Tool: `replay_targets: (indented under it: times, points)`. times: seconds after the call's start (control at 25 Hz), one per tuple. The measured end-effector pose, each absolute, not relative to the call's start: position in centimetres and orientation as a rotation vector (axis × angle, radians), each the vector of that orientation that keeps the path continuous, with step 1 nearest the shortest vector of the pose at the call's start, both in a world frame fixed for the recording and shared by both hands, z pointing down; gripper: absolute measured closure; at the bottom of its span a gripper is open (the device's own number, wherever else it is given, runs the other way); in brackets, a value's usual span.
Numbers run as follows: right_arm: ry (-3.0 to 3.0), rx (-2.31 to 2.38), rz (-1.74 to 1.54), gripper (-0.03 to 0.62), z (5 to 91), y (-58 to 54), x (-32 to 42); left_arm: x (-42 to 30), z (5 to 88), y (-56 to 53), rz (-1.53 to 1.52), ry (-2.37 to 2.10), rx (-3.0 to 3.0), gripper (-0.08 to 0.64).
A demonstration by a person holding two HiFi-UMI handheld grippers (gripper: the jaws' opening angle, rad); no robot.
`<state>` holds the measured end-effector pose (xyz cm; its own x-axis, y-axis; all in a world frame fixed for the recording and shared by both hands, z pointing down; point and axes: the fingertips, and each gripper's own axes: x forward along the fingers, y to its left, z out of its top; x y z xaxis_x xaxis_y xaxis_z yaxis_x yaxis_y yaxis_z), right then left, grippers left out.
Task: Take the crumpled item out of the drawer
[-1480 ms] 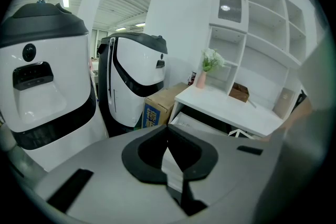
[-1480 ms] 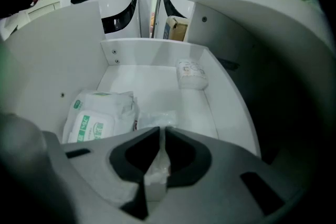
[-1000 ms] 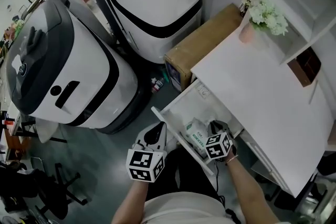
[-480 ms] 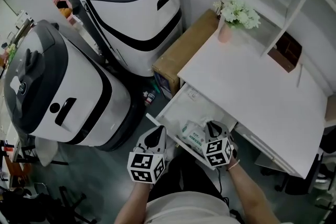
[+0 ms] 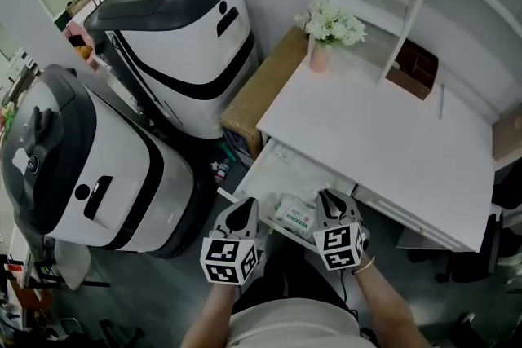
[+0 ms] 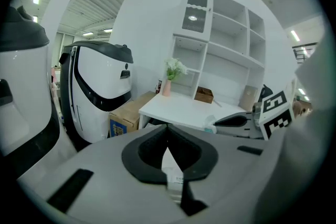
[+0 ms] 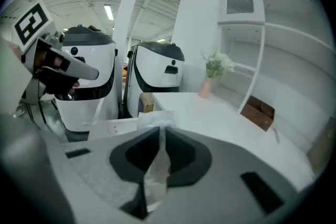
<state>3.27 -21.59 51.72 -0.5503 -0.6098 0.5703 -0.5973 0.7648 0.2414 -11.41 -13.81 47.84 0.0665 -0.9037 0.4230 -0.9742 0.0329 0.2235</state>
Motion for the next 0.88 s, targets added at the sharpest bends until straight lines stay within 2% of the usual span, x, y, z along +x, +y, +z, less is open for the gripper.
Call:
replay_targets:
  times: [0.88]
  points:
    - [-2.424, 1.252, 0.104, 0.554, 43.4, -18.9, 7.8, -9.3, 45.9, -14.2, 0.221, -1.77, 2.074, 0.566]
